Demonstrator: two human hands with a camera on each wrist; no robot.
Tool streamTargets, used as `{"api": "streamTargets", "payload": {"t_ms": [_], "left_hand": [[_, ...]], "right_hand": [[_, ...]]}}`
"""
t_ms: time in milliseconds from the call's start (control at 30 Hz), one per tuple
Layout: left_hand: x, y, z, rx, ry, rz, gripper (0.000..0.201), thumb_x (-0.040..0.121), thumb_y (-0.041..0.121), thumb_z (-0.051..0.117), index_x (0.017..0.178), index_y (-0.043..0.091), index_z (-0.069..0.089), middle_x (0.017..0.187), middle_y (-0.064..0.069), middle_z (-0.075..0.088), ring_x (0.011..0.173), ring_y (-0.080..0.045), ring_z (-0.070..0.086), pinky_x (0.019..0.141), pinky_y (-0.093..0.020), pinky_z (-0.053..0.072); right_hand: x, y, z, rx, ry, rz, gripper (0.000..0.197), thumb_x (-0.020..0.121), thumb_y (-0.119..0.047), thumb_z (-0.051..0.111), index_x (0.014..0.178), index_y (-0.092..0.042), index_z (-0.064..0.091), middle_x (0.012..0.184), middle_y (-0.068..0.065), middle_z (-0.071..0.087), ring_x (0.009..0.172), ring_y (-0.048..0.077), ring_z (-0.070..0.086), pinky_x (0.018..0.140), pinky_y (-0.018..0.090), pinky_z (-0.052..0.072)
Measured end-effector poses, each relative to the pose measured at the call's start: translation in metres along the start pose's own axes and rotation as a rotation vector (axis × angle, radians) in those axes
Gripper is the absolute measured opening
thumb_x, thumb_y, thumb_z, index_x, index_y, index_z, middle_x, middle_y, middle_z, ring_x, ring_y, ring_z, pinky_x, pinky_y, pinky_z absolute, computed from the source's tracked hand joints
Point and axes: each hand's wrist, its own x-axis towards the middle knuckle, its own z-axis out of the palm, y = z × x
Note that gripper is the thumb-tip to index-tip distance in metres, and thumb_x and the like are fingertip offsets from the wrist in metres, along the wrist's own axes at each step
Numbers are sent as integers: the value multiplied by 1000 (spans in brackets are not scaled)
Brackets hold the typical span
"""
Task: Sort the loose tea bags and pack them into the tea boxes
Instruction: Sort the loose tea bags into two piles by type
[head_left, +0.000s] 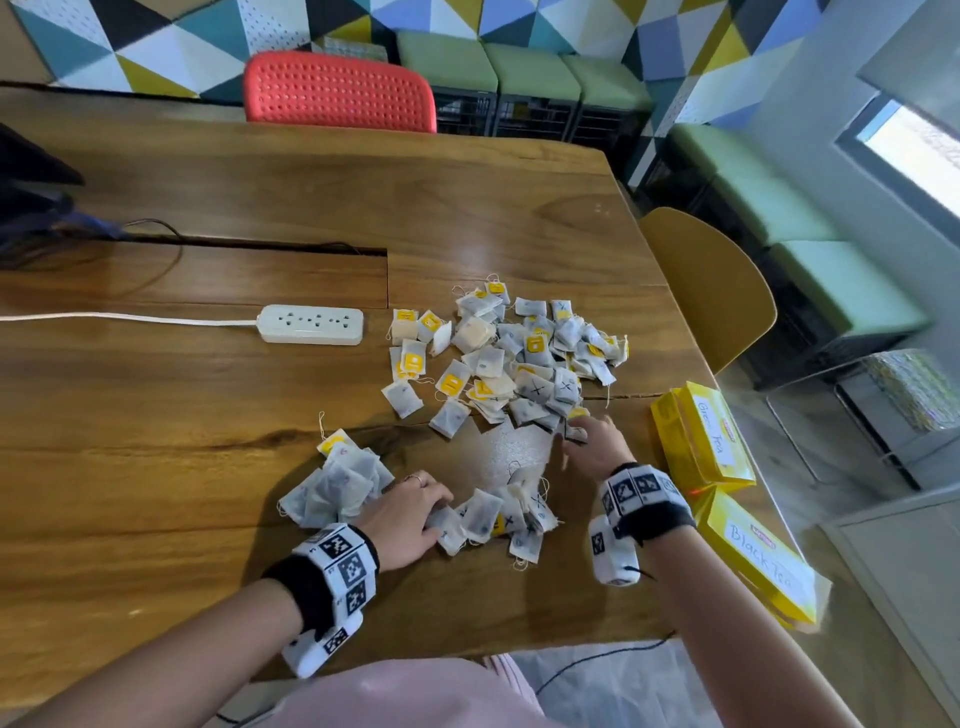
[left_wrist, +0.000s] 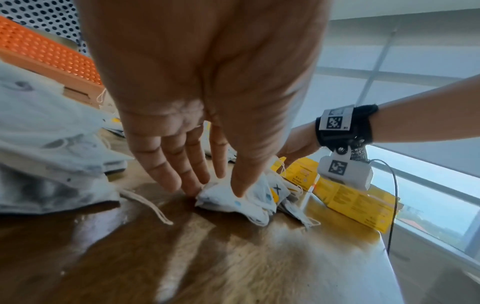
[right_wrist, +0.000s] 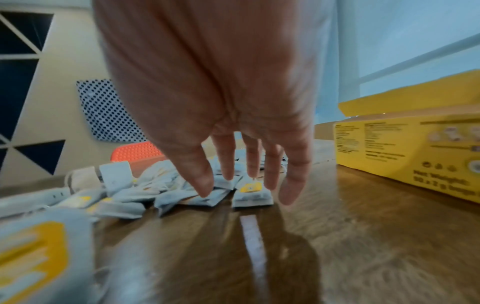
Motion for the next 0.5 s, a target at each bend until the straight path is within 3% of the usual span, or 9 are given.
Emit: {"api": "streamTargets", "payload": {"t_ms": [100, 167, 367, 433, 500], "left_hand": [[1, -1, 1, -22, -50, -29, 40, 91, 32, 59, 130, 24, 52, 132, 6, 45, 118, -10, 50, 98, -24, 42], [0, -2, 2, -52, -76, -42, 40, 91, 35, 59, 129, 24, 53, 131, 6, 46, 116, -9, 50, 100, -26, 42], [-5, -4, 4, -157, -80, -79, 36, 89, 32, 63, 123, 26, 57, 124, 9, 46, 106, -5, 53, 98, -23, 44], [-5, -4, 4, -170, -82, -89, 34, 89, 31, 63, 122, 27, 57, 122, 10, 46, 104, -5, 53, 96, -21, 44], [-3, -4, 4, -174, -86, -98, 33, 89, 30, 63, 122, 26, 57, 120, 10, 45, 102, -4, 53, 95, -19, 44]], "right_hand": [[19, -4, 0, -92, -11, -12, 54, 93, -9, 48, 145, -18, 37, 152, 9, 29, 136, 32, 34, 113, 38, 31], [24, -2, 4, -147, 25, -30, 55, 93, -11, 52, 145, -15, 35, 152, 7, 30, 136, 32, 31, 112, 37, 28], [18, 12, 17, 99, 194, 2, 31, 88, 0, 56, 117, -6, 56, 118, 16, 59, 111, 31, 54, 92, 33, 42], [13, 20, 15, 162, 186, 51, 25, 87, -6, 62, 112, -6, 60, 108, 13, 66, 102, 29, 60, 85, 29, 44], [5, 28, 12, 332, 165, 112, 25, 86, -14, 67, 110, -6, 61, 100, 8, 67, 89, 25, 63, 80, 32, 50]]}}
